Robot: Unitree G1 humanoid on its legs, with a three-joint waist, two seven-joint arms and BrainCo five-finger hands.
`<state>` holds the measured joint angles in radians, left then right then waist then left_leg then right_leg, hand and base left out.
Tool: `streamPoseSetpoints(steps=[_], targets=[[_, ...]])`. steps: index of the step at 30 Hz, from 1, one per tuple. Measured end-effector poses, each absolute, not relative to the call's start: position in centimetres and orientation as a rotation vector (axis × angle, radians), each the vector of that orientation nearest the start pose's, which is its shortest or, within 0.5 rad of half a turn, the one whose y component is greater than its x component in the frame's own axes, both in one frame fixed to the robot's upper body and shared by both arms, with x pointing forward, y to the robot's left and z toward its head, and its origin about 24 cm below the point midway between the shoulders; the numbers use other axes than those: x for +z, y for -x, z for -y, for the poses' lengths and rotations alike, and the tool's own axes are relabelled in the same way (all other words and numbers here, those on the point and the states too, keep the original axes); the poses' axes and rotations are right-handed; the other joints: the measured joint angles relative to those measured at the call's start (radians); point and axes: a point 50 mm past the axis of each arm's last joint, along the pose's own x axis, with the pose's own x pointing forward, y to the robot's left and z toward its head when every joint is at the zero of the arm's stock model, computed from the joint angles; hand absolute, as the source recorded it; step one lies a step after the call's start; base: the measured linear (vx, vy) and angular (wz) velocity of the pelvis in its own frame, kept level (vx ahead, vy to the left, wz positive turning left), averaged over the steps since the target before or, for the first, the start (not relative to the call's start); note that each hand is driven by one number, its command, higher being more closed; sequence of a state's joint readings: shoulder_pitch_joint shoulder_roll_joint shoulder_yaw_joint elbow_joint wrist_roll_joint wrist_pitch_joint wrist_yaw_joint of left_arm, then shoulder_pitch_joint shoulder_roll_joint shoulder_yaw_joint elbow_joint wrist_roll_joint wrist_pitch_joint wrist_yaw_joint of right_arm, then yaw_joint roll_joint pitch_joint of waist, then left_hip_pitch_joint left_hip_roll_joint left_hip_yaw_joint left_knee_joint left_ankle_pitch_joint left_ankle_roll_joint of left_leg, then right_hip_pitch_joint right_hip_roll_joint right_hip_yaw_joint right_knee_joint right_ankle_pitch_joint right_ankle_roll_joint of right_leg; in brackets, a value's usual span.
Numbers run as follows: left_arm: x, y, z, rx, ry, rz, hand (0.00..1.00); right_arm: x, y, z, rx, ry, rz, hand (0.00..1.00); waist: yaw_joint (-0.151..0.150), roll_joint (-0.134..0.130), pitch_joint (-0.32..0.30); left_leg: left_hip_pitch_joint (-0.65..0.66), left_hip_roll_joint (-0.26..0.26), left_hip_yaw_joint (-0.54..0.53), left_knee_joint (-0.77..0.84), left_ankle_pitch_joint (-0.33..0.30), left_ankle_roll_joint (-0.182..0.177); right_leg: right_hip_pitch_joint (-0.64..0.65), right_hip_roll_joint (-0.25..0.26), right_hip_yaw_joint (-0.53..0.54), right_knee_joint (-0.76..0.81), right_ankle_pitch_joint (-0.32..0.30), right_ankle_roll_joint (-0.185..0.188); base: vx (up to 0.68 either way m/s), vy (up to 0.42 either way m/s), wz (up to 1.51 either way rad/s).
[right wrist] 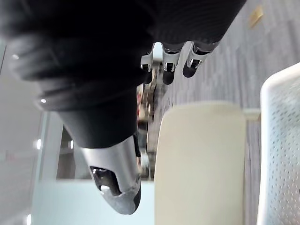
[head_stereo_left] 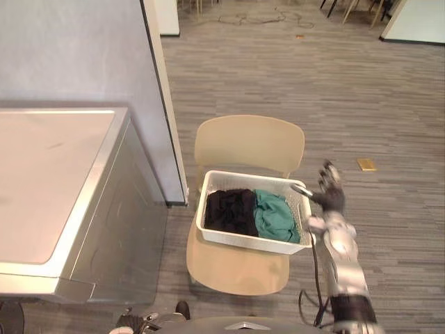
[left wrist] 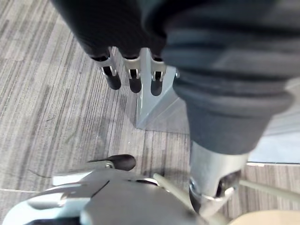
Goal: Pick up the laundry basket with both hands and put the clothes into the washing machine.
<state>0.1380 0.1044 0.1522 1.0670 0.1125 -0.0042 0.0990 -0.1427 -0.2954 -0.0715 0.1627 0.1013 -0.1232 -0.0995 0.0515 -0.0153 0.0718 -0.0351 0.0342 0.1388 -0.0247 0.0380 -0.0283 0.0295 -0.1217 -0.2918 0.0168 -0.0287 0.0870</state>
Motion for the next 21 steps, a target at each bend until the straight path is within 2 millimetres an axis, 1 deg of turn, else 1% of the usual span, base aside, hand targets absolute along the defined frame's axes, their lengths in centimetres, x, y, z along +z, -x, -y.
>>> streamPoseSetpoints(steps=[1, 2, 3, 5, 7, 8, 9, 10, 12, 13, 15, 18, 20, 21], targets=[[-16.3, -7.3, -21.6, 0.232, -0.18, -1.168, 0.0, 7.9, -29.3, 21.9, -0.092, 0.267, 0.145, 0.0, 0.014, -0.007, 0.026, -0.009, -0.001, -0.013, 0.0, 0.009, 0.001, 0.0, 0.001, -0.014, -0.003, 0.005, -0.004, -0.08, 0.001, 0.38], [-16.2, -7.6, -21.6, 0.226, -0.189, -1.154, 0.0, 8.3, -30.0, 21.4, -0.056, 0.304, 0.152, 0.0, 0.021, -0.01, 0.037, -0.017, -0.002, -0.024, 0.0, 0.013, 0.001, -0.002, 0.001, -0.023, -0.004, 0.007, -0.005, -0.1, 0.0, 0.36], [-16.0, -8.2, -21.7, 0.216, -0.204, -1.132, 0.0, 8.7, -31.2, 20.4, 0.005, 0.365, 0.153, 0.0, 0.038, -0.018, 0.057, -0.027, -0.001, -0.035, -0.001, 0.021, 0.002, -0.007, 0.003, -0.033, -0.004, 0.009, -0.009, -0.07, -0.002, 0.31], [-15.8, -8.9, -21.7, 0.202, -0.218, -1.115, 0.0, 8.9, -32.7, 19.0, 0.092, 0.458, 0.141, 0.0, 0.061, -0.02, 0.085, -0.045, -0.002, -0.059, -0.002, 0.033, 0.001, -0.017, 0.004, -0.053, -0.004, 0.01, -0.011, -0.09, -0.002, 0.33], [-15.8, -9.1, -21.7, 0.197, -0.221, -1.106, 0.0, 8.7, -34.1, 17.2, 0.179, 0.541, 0.114, 0.0, 0.09, -0.019, 0.118, -0.063, -0.005, -0.078, -0.01, 0.049, 0.002, -0.029, 0.004, -0.072, 0.0, 0.01, -0.013, -0.07, 0.004, 0.3], [-15.8, -9.1, -21.7, 0.196, -0.223, -1.106, 0.0, 8.5, -34.2, 17.0, 0.194, 0.553, 0.106, 0.0, 0.092, -0.019, 0.123, -0.068, -0.006, -0.086, -0.015, 0.055, 0.002, -0.031, 0.004, -0.079, 0.0, 0.01, -0.013, -0.03, 0.008, 0.26], [-15.8, -9.1, -21.7, 0.197, -0.223, -1.105, 0.0, 8.4, -34.6, 16.7, 0.225, 0.59, 0.09, 0.0, 0.103, -0.02, 0.142, -0.071, -0.007, -0.094, -0.016, 0.058, 0.002, -0.031, 0.004, -0.081, 0.001, 0.01, -0.014, -0.02, 0.009, 0.19], [-15.8, -9.1, -21.7, 0.198, -0.224, -1.106, 0.0, 8.3, -34.7, 16.7, 0.249, 0.635, 0.079, 0.0, 0.111, -0.019, 0.156, -0.073, -0.008, -0.097, -0.015, 0.059, 0.003, -0.032, 0.004, -0.081, 0.002, 0.01, -0.015, -0.02, 0.016, 0.21], [-15.7, -9.1, -21.8, 0.202, -0.226, -1.104, 0.0, 8.3, -34.9, 17.0, 0.272, 0.7, 0.068, 0.0, 0.111, -0.018, 0.178, -0.088, -0.011, -0.114, -0.011, 0.064, 0.002, -0.037, 0.004, -0.082, 0.003, 0.009, -0.016, -0.02, 0.017, 0.19], [-15.7, -9.1, -21.9, 0.205, -0.228, -1.1, 0.0, 8.5, -35.2, 17.2, 0.279, 0.757, 0.06, 0.0, 0.115, -0.018, 0.202, -0.092, -0.01, -0.115, -0.011, 0.067, 0.001, -0.044, 0.004, -0.081, 0.007, 0.009, -0.016, -0.05, 0.015, 0.06], [-15.7, -9.2, -22.0, 0.207, -0.231, -1.097, 0.0, 8.7, -35.5, 17.7, 0.303, 0.856, 0.045, 0.0, 0.117, -0.015, 0.218, -0.118, -0.009, -0.114, -0.009, 0.074, 0.003, -0.07, 0.004, -0.078, 0.018, 0.009, -0.016, -0.04, 0.01, -0.03], [-15.4, -9.5, -22.3, 0.212, -0.24, -1.08, 0.0, 8.8, -36.0, 18.8, 0.305, 0.993, 0.014, 0.0, 0.12, -0.012, 0.271, -0.136, -0.007, -0.115, 0.005, 0.076, 0.003, -0.089, 0.003, -0.076, 0.033, 0.009, -0.016, -0.02, 0.001, 0.0], [-15.2, -9.9, -22.4, 0.223, -0.228, -1.056, 0.0, 8.8, -36.3, 20.2, 0.277, 1.074, -0.028, 0.0, 0.127, -0.005, 0.294, -0.164, -0.005, -0.117, 0.017, 0.077, 0.003, -0.117, 0.003, -0.075, 0.046, 0.008, -0.018, -0.05, 0.011, 0.0], [-15.1, -10.1, -22.3, 0.224, -0.227, -1.044, 0.0, 8.9, -36.4, 20.6, 0.265, 1.082, -0.037, 0.0, 0.128, -0.001, 0.302, -0.17, -0.005, -0.118, 0.022, 0.077, 0.003, -0.121, 0.003, -0.075, 0.049, 0.008, -0.018, -0.04, 0.013, -0.01]])
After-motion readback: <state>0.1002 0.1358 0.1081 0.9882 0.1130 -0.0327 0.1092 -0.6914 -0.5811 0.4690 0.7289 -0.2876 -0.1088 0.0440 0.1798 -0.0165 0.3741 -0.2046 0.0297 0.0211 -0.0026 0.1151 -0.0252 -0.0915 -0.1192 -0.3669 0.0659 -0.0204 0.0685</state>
